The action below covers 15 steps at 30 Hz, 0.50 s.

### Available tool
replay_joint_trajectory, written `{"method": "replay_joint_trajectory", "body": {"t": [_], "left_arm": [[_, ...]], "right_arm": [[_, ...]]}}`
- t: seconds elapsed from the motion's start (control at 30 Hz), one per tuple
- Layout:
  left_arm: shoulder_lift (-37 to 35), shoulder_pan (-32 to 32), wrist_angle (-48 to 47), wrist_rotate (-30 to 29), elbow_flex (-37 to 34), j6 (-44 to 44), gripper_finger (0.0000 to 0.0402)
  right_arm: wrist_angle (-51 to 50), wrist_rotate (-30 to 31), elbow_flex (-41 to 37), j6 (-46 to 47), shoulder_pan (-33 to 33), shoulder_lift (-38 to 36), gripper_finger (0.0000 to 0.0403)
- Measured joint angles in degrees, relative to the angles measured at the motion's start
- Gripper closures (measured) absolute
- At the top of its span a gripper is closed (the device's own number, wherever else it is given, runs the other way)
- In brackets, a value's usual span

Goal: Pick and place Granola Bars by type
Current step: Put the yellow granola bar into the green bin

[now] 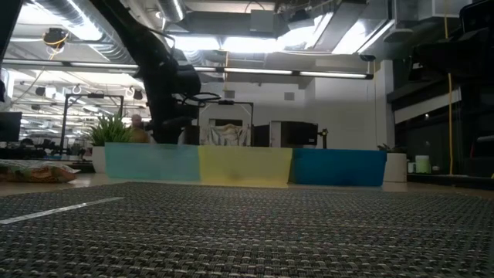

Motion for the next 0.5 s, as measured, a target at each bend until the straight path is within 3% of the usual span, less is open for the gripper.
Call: {"method": "replay_joint_trajectory", "body": {"t": [0.27, 0.5], "left_arm": [[-3.05, -0.19, -5.03, -0.03, 0.68, 0.88, 0.0297], [-12.85, -2.64, -14.26, 0.05, 4.1, 0.55, 0.0288]], "right_arm": [[0.01, 0.0, 0.0, 0.0, 0.0, 0.0, 0.0377], [0.02, 0.0, 0.0, 0.0, -0.02, 0.0, 0.0377]]}}
